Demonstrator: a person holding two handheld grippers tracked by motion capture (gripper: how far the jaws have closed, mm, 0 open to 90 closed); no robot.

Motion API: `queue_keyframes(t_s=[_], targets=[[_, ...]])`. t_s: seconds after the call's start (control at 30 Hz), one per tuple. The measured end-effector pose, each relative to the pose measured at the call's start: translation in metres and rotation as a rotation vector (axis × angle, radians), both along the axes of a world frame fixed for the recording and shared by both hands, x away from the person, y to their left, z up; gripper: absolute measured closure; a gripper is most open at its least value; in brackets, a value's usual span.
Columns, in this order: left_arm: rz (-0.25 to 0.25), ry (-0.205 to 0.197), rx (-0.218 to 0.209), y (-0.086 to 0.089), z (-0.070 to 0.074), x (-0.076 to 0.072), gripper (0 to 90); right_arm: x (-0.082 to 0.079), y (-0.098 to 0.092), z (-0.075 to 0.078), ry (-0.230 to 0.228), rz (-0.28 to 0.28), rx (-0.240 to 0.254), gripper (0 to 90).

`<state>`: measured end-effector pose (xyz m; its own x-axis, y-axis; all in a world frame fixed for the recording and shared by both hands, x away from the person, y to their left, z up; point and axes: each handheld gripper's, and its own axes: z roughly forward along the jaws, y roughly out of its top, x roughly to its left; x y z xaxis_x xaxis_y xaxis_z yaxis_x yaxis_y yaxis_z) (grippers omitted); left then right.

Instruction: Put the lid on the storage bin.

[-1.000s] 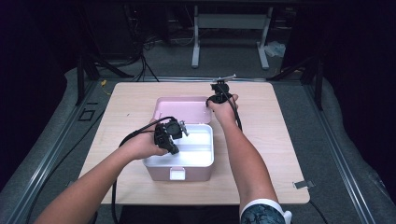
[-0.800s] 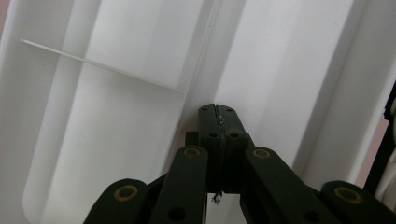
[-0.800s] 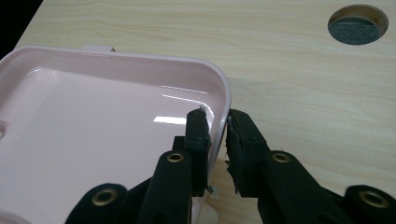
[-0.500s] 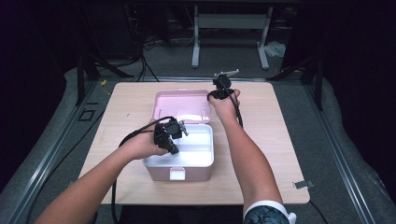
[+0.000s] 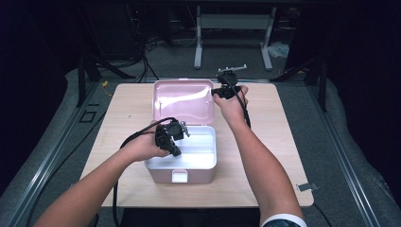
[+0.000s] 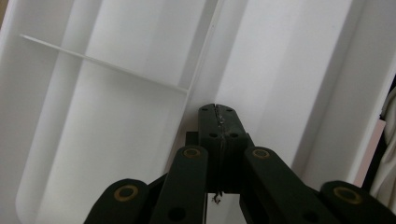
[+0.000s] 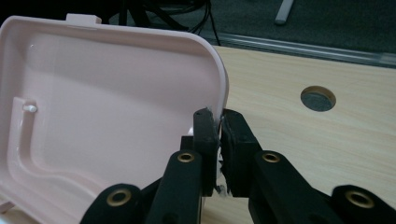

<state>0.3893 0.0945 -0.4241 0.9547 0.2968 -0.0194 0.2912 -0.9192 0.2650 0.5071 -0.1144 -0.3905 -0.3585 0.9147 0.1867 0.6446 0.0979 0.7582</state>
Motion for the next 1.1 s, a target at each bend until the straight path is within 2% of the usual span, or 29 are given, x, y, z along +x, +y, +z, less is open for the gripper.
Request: queue_keyframes(t_s=[0.23,0.37,0.53,0.67,0.8,0.97,1.1], targets=[[0.0,-0.005,0.012,-0.002,0.0,-0.001,90.0,-0.025,-0.004,0.012,-0.068,0.032,-0.001,85.8],[0.003,-0.019,0.017,-0.003,0.0,-0.003,90.0,-0.038,-0.003,0.018,-0.106,0.047,-0.033,85.8],[0.003,-0.022,0.017,-0.003,0.0,-0.003,90.0,-0.055,-0.006,0.021,-0.149,0.069,-0.018,86.4],[0.002,-0.025,0.016,-0.002,0.0,-0.004,90.0,-0.078,-0.01,0.023,-0.202,0.095,-0.009,86.5],[0.002,-0.03,0.018,-0.003,0.0,-0.004,90.0,-0.104,-0.01,0.023,-0.266,0.117,-0.049,86.6],[0.011,-0.041,0.01,-0.001,0.0,-0.006,89.8,-0.12,-0.011,0.021,-0.293,0.135,-0.061,86.8],[0.026,-0.044,-0.008,0.0,0.0,-0.007,89.7,-0.125,-0.011,0.02,-0.297,0.138,-0.075,86.8]])
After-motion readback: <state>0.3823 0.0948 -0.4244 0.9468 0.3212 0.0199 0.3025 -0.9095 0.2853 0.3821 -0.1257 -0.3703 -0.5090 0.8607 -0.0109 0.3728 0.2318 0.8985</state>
